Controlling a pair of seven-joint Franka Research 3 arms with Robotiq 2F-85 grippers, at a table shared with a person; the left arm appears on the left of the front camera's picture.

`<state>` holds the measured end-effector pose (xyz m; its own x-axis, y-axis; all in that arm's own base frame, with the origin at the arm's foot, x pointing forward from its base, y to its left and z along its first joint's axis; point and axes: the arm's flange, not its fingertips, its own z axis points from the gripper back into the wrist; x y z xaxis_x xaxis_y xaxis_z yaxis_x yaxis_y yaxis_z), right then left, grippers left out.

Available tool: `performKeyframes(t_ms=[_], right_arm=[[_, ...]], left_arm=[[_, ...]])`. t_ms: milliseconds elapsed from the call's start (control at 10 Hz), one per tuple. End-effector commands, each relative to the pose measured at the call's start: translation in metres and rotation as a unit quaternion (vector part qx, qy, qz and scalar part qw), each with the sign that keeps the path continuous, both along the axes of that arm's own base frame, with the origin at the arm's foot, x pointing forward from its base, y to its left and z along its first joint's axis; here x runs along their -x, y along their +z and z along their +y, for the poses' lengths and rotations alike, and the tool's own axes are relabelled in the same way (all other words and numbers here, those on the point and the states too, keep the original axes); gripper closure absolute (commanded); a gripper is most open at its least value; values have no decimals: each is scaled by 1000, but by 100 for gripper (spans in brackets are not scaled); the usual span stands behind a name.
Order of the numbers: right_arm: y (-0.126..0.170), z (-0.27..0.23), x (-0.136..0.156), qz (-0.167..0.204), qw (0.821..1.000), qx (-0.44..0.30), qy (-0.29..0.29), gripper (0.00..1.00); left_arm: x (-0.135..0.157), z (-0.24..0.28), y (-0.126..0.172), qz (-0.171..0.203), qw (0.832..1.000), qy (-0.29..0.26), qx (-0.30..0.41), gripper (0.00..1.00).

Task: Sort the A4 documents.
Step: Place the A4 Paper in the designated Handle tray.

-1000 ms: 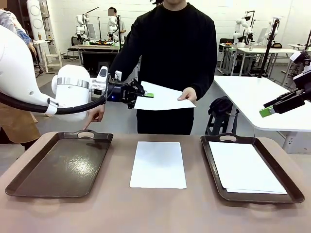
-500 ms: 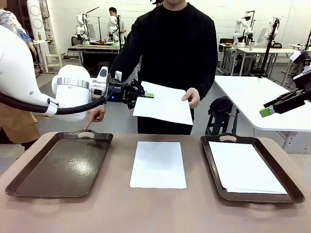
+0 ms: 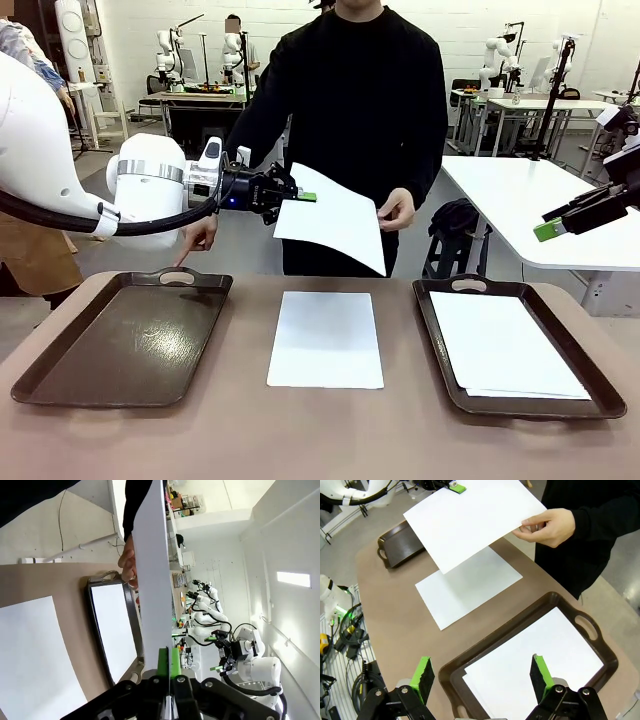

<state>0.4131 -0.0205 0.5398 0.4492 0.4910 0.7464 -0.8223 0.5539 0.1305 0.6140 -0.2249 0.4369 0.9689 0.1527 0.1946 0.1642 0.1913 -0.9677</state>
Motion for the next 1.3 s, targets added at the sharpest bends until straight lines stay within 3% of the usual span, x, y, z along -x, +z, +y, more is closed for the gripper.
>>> performKeyframes(t_ms=[0,500,600,900,1200], right_arm=[[-3,1,0,-5,1000,-12,0,0],[-3,1,0,-5,1000,-12,0,0],[-3,1,0,-5,1000,-12,0,0],[-3,1,0,-5,1000,-12,0,0],[-3,1,0,-5,1000,-12,0,0]], left_arm=[[0,0,1,-1,1000,0,1,100],[0,0,0,0,1000,0,0,99],[13,10,10,-30,999,-15,-18,99],[64,75,20,-73,994,-4,-86,99],[78,147,-6,-37,991,0,-130,99]])
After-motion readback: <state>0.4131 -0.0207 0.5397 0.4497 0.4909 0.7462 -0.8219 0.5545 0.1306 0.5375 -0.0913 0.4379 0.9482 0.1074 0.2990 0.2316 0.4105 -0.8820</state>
